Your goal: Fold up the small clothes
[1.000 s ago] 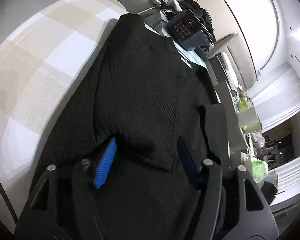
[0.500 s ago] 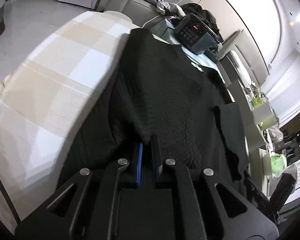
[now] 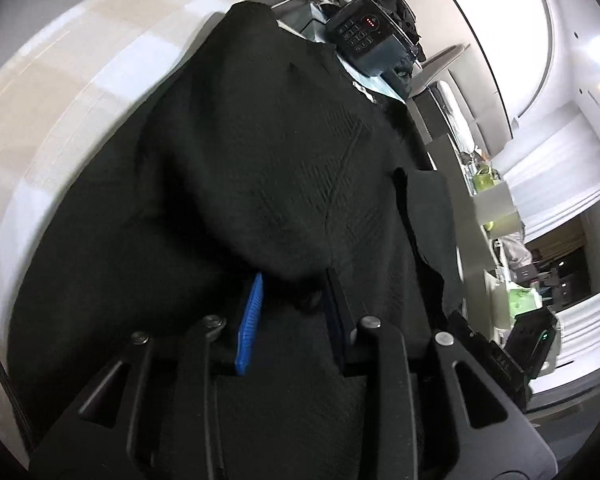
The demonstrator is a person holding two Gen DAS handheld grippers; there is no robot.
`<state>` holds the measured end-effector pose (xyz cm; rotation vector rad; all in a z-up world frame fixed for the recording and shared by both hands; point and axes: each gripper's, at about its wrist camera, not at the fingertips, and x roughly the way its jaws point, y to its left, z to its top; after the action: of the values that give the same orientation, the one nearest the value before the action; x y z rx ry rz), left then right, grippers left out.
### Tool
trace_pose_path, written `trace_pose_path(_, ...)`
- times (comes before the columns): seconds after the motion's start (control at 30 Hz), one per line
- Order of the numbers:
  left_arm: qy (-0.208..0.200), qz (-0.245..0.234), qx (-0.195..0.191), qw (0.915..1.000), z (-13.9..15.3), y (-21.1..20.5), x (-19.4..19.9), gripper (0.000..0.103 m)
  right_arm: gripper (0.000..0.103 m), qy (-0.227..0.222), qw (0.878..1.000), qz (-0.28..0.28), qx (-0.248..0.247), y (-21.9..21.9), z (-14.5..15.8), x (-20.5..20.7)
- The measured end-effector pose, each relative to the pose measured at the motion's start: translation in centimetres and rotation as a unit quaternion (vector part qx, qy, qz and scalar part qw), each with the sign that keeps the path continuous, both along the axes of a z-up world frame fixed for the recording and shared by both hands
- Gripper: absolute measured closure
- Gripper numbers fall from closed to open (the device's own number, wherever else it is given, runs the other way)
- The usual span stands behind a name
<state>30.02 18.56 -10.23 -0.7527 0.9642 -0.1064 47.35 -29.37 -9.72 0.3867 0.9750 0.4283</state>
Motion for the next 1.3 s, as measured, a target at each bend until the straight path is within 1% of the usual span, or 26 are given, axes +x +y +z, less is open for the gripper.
trace_pose_path(0.03, -0.002, 0.002, 0.002, 1.0000, 0.1, -0.2, 0.3, 0.078, 0.071, -0.001, 1.000, -0.005, 0.004, 0.1, 0.0, 0.3)
trace_pose_path(0.07, -0.003, 0.002, 0.006, 1.0000, 0.1, -0.4, 0.4, 0.080, 0.073, 0.002, 1.000, -0.010, 0.006, 0.4, -0.1, 0.7)
trace_pose_path(0.1, -0.002, 0.003, 0.014, 0.9999, 0.1, -0.6, 0.6, 0.084, 0.080, 0.004, 1.000, -0.014, 0.005, 0.6, -0.1, 1.1)
trace_pose_path(0.13, 0.000, 0.001, 0.023, 0.9997, 0.0, -0.9, 0.7, 0.092, 0.087, 0.007, 1.000, -0.014, 0.004, 1.0, -0.1, 1.4)
trace_pose_path(0.2, 0.000, -0.011, 0.030, 0.9995, 0.0, -1.4, 0.5, 0.093, 0.095, 0.009, 1.000, -0.014, 0.005, 1.8, -0.2, 1.9)
trace_pose_path(0.27, 0.000, -0.024, 0.044, 0.9987, 0.2, -2.0, 0.0, 0.094, 0.095, 0.010, 1.000, -0.001, -0.006, 3.0, -0.4, 2.1)
trace_pose_path(0.37, 0.003, -0.037, 0.047, 0.9982, 0.3, -2.3, -0.8, 0.094, 0.095, 0.002, 0.999, 0.012, -0.039, 4.1, 0.0, 1.7)
trace_pose_path(0.47, 0.009, -0.043, 0.047, 0.9979, 0.5, -2.1, -1.6, 0.094, 0.093, 0.008, 0.998, 0.027, -0.053, 4.0, 0.1, 1.0)
trace_pose_path(0.53, 0.010, -0.043, 0.050, 0.9978, 0.7, -2.0, -2.4, 0.092, 0.086, 0.008, 0.997, 0.032, -0.073, 3.8, 0.5, 0.1)
trace_pose_path(0.57, 0.010, -0.041, 0.054, 0.9977, 0.9, -1.9, -2.9, 0.087, 0.083, 0.005, 0.996, 0.033, -0.082, 3.5, 0.7, -0.3)
trace_pose_path(0.6, 0.009, -0.039, 0.062, 0.9972, 1.2, -2.0, -3.6, 0.083, 0.077, -0.002, 0.995, 0.035, -0.098, 3.3, 1.1, -1.1)
trace_pose_path(0.67, -0.002, -0.034, 0.079, 0.9963, 1.9, -1.7, -5.3, 0.069, 0.070, -0.019, 0.992, 0.042, -0.120, 2.7, 1.8, -2.4)
trace_pose_path(0.73, -0.009, -0.023, 0.120, 0.9925, 2.7, -1.5, -7.3, 0.061, 0.049, -0.039, 0.988, 0.048, -0.141, 2.1, 2.5, -3.8)
trace_pose_path(0.8, -0.008, -0.013, 0.156, 0.9877, 3.1, -1.3, -9.1, 0.056, 0.042, -0.048, 0.984, 0.057, -0.159, 1.7, 2.7, -4.8)
trace_pose_path(0.87, -0.001, -0.005, 0.186, 0.9824, 3.3, -1.0, -10.9, 0.050, 0.042, -0.049, 0.981, 0.058, -0.179, 1.4, 2.6, -5.5)
trace_pose_path(0.9, 0.001, -0.005, 0.198, 0.9802, 3.4, -0.9, -11.6, 0.049, 0.042, -0.046, 0.980, 0.056, -0.183, 1.2, 2.4, -5.9)
trace_pose_path(0.93, 0.002, -0.003, 0.212, 0.9773, 3.5, -0.8, -12.4, 0.045, 0.042, -0.044, 0.981, 0.055, -0.183, 1.0, 2.2, -6.1)
trace_pose_path(0.97, 0.002, 0.000, 0.224, 0.9745, 3.5, -0.7, -13.3, 0.039, 0.042, -0.042, 0.981, 0.055, -0.182, 0.8, 2.2, -6.5)
trace_pose_path(1.0, 0.002, 0.005, 0.236, 0.9718, 3.6, -0.5, -14.3, 0.037, 0.042, -0.042, 0.981, 0.054, -0.182, 0.5, 2.1, -7.0)
trace_pose_path(1.03, 0.002, 0.009, 0.239, 0.9709, 3.6, -0.2, -15.2, 0.035, 0.042, -0.044, 0.981, 0.054, -0.182, 0.2, 2.1, -7.5)
trace_pose_path(1.1, 0.008, 0.011, 0.239, 0.9709, 3.4, 0.6, -16.9, 0.035, 0.039, -0.049, 0.980, 0.054, -0.184, -0.2, 2.2, -8.3)
trace_pose_path(1.17, 0.016, 0.013, 0.246, 0.9692, 3.2, 0.8, -18.2, 0.035, 0.037, -0.053, 0.979, 0.056, -0.188, -0.7, 2.4, -9.3)
trace_pose_path(1.3, 0.024, 0.011, 0.249, 0.9681, 2.8, 0.8, -20.2, 0.035, 0.035, -0.057, 0.978, 0.048, -0.194, -2.3, 2.7, -11.5)
